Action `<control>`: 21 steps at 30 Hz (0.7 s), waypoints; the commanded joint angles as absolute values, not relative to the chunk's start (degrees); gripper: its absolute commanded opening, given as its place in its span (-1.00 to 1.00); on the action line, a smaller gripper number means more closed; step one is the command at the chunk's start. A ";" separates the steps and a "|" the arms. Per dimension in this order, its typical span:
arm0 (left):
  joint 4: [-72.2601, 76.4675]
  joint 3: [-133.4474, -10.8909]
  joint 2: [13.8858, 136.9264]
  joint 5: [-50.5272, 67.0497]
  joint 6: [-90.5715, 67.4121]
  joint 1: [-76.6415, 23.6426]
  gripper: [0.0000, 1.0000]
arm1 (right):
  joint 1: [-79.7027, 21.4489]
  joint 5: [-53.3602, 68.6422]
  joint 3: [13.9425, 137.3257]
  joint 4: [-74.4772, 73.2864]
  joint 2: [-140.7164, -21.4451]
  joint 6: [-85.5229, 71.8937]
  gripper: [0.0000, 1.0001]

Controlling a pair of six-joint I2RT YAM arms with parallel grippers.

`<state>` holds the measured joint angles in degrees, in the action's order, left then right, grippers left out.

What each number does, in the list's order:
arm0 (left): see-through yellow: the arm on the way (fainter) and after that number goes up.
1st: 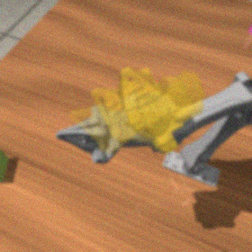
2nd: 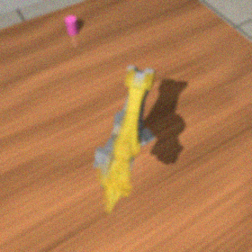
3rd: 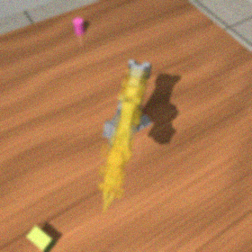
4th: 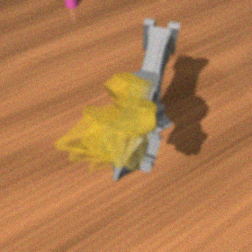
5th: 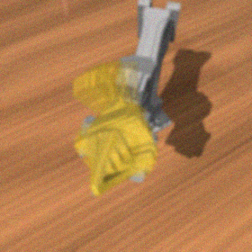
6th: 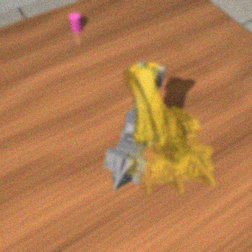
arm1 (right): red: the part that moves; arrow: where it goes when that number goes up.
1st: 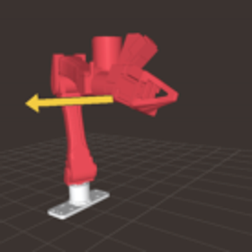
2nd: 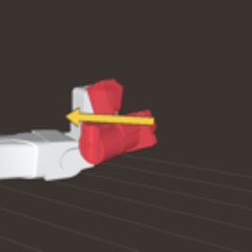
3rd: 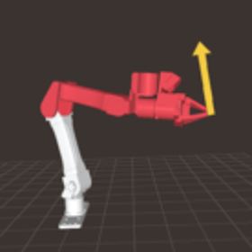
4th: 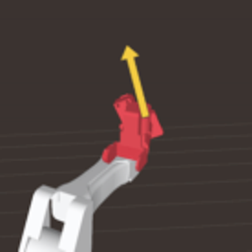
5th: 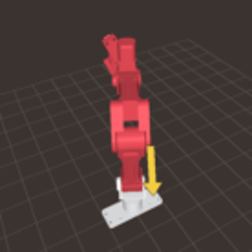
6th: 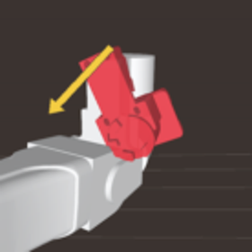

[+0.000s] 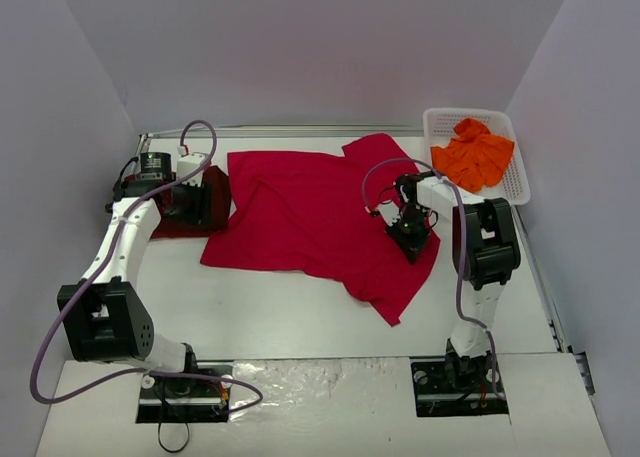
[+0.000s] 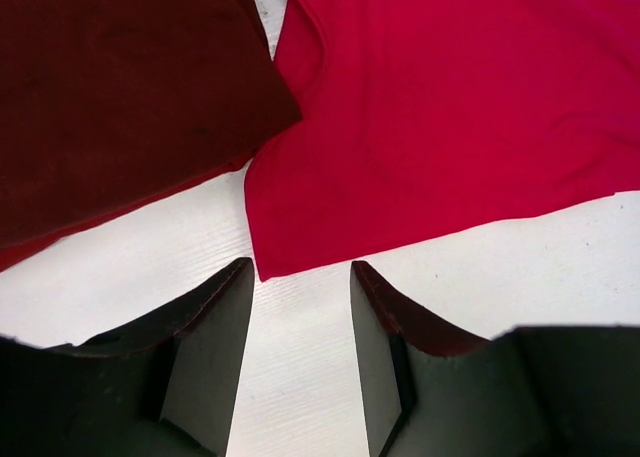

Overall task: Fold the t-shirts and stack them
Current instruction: Flatten out the tshirt

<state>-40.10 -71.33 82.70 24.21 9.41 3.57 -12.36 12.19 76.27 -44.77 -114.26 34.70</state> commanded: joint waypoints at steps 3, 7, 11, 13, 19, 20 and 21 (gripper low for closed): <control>-39.46 -71.81 80.07 25.58 10.28 4.13 -0.14 | -9.50 6.51 73.83 -42.63 -118.91 35.51 -1.00; -39.38 -71.81 80.33 25.93 10.20 4.13 -0.12 | -6.60 4.92 72.07 -42.01 -118.83 36.47 -1.00; -39.37 -71.89 80.51 26.19 10.11 4.04 -0.12 | -4.40 3.87 71.63 -42.10 -118.65 37.26 -1.00; -39.46 -71.89 80.51 26.46 10.02 4.13 -0.12 | -3.87 3.26 71.46 -42.01 -118.74 37.53 -1.00; -39.38 -71.63 80.42 26.72 10.11 4.04 -0.11 | -4.13 6.41 73.12 -43.06 -117.69 37.88 -1.00; -39.29 -71.54 80.51 26.81 10.11 4.04 -0.11 | -4.22 8.77 73.91 -43.59 -117.16 37.97 -0.97; -39.29 -71.46 80.59 26.89 10.11 4.04 -0.11 | -4.13 10.09 75.66 -44.12 -116.55 37.88 -0.89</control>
<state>-39.97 -71.33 82.59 25.71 9.43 3.57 -4.67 8.91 75.48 -46.92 -114.39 35.66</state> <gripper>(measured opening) 0.443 0.039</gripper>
